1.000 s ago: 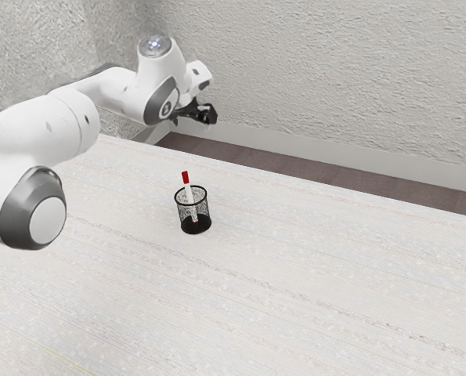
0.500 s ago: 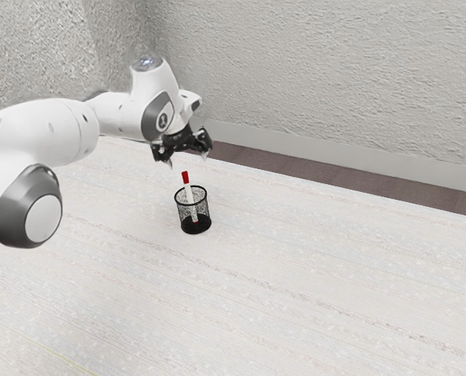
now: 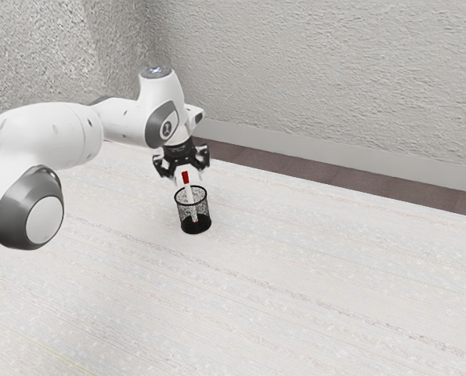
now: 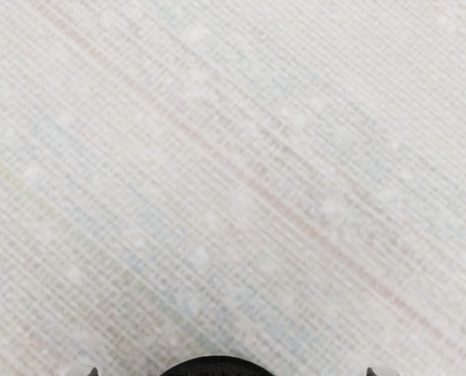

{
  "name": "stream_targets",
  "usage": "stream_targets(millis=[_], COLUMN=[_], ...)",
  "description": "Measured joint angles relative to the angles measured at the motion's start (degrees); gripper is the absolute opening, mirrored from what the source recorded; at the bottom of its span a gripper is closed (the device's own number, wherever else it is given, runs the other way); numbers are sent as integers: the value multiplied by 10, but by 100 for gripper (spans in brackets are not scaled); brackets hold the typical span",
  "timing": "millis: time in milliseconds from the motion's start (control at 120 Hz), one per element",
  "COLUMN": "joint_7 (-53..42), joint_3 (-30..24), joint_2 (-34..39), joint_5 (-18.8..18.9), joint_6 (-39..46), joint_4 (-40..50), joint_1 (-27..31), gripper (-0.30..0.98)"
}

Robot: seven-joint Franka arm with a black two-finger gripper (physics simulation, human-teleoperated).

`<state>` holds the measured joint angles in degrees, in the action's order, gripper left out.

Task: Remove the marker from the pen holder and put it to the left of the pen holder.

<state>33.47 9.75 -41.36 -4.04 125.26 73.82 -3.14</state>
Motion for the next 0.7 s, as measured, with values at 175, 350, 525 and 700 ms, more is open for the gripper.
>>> stream_targets(millis=[175,350,525,700], joint_7=[12,21,29,39], joint_3=[0,0,0,0], joint_2=[0,0,1,24], joint_5=[7,13,21,35], joint_6=[-2,-3,-4,-7], joint_4=[0,-1,-3,-2], joint_1=[-2,-3,-6,-12], gripper=[23,9,-2,-6])
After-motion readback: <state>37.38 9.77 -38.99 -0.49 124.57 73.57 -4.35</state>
